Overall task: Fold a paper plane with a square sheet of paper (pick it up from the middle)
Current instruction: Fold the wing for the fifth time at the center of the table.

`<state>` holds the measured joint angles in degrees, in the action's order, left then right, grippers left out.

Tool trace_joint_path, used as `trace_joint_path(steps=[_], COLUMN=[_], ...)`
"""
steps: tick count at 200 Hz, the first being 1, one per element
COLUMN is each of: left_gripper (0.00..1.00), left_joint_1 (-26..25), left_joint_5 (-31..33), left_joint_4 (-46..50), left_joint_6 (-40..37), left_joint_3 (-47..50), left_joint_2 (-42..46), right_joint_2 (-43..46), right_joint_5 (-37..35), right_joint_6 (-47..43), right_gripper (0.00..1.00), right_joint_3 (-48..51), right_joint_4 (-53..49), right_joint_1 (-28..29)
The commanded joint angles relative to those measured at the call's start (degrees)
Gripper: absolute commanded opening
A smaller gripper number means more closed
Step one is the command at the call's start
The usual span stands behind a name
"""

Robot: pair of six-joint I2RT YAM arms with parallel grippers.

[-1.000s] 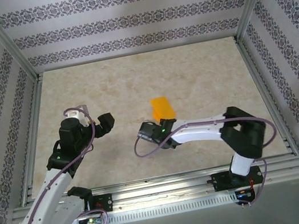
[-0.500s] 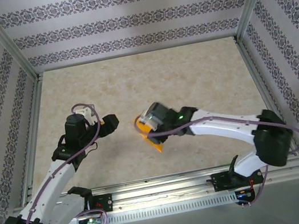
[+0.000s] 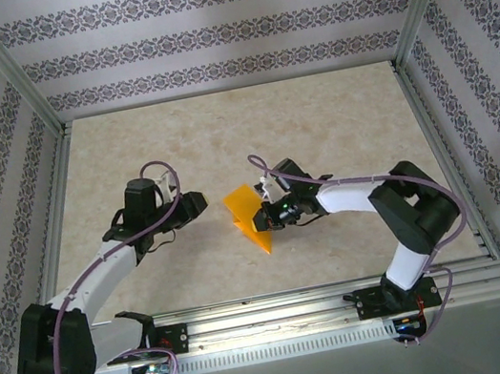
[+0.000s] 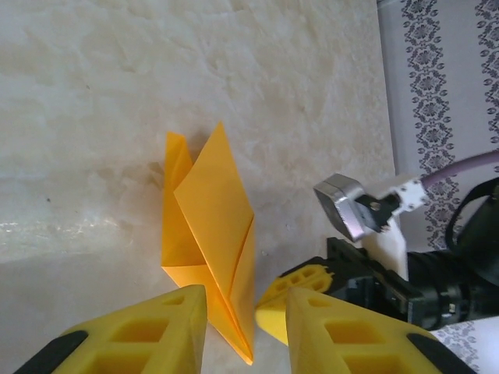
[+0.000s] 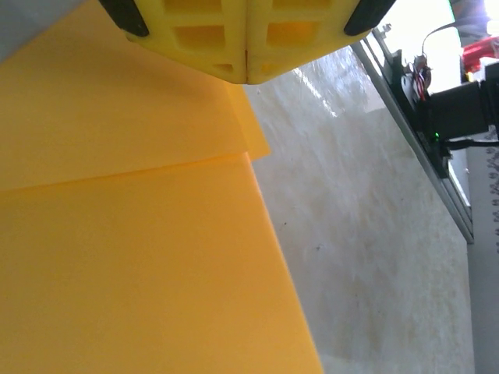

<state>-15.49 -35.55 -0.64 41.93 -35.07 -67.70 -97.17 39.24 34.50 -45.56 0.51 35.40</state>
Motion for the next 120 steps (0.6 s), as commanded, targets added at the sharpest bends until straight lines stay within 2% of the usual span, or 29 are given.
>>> trace_joint_path(steps=[1, 50, 81, 120], left_gripper=[0.31, 0.27, 0.25, 0.19], left_joint_1=[-0.89, -2.87, -5.67, -9.56], left_joint_5=[-2.61, -4.98, -5.14, -1.41], left_joint_4=[-4.29, -7.9, -11.5, -14.13], left_joint_6=[2.12, 4.11, 6.36, 10.72], left_joint_3=[-0.36, -0.87, -1.63, -3.59], left_joint_2=[-0.61, -6.11, -11.14, -18.9], right_joint_2=[-2.63, -6.99, -7.95, -7.77], right_joint_5=[3.2, -1.62, -6.51, -12.35], right_joint_6=[2.92, 7.0, 13.7, 22.52], right_gripper=[0.05, 0.06, 0.07, 0.07], right_joint_3=[0.17, 1.16, 2.93, 6.5], right_joint_4=[4.14, 5.09, 8.91, 16.19], right_joint_1=[0.39, 2.15, 3.42, 4.98])
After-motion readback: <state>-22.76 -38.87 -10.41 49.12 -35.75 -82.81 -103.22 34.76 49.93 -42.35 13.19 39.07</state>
